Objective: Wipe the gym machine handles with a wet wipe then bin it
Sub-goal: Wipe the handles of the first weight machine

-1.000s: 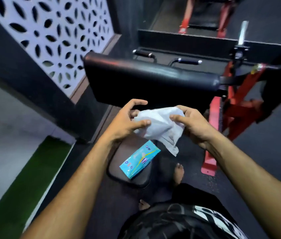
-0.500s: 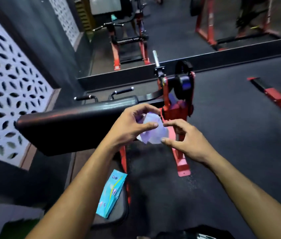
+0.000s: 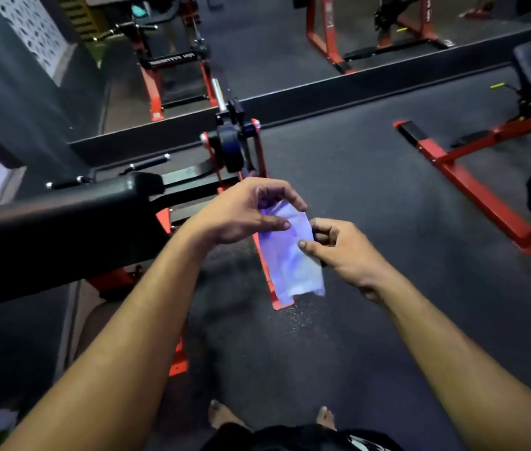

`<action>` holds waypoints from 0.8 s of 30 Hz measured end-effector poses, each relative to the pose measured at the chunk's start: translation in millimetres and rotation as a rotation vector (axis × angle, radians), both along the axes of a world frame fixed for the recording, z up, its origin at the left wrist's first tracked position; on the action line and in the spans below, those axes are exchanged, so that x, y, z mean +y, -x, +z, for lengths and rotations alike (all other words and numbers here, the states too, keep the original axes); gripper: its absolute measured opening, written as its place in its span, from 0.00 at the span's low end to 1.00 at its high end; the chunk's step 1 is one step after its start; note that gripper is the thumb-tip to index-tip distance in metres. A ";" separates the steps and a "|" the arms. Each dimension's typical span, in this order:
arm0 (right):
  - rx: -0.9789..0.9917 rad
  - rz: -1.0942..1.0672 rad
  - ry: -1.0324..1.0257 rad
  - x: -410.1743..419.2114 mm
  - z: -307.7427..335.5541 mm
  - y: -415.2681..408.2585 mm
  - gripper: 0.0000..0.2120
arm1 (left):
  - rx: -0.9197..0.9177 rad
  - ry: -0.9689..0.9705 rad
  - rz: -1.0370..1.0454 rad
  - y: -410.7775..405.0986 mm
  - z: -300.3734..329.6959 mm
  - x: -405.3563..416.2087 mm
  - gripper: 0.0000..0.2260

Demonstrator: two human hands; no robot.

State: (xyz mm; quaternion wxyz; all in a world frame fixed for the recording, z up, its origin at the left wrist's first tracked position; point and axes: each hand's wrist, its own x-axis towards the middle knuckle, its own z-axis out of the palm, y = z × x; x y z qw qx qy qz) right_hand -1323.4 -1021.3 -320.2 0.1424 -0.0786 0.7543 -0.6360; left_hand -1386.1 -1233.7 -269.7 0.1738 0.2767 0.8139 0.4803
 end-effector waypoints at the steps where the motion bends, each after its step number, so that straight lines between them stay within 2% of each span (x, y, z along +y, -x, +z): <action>1: -0.033 0.002 0.016 13.8 -2.6 -0.1 0.04 | 0.024 0.010 -0.004 1.9 -2.4 13.0 0.12; 5: -0.172 -0.014 0.121 62.0 -4.3 5.2 0.09 | 0.009 -0.030 0.053 18.4 -21.5 60.6 0.18; 7: -0.216 -0.053 0.187 77.4 -5.9 14.7 0.12 | -0.048 -0.109 0.239 29.3 -30.9 81.8 0.23; 8: -0.234 -0.085 0.234 84.3 -7.3 21.5 0.13 | -0.130 -0.168 0.359 32.5 -34.9 92.6 0.23; 10: -0.258 -0.147 0.317 96.7 -12.8 39.5 0.15 | -0.471 -0.248 0.473 39.1 -44.9 112.3 0.23; 11: -0.262 -0.164 0.338 100.9 -15.3 47.3 0.15 | -0.636 -0.241 0.449 40.5 -52.7 118.2 0.24; 13: -0.258 -0.188 0.336 111.3 -20.3 67.9 0.15 | -0.768 -0.223 0.316 50.8 -71.3 129.6 0.25; 20: -0.162 -0.329 0.183 147.4 -17.8 151.3 0.19 | -0.781 -0.415 0.242 137.5 -89.9 177.6 0.20; 24: -0.059 -0.415 0.048 169.5 -19.6 200.5 0.21 | -0.732 -0.362 0.186 201.0 -89.1 194.4 0.16</action>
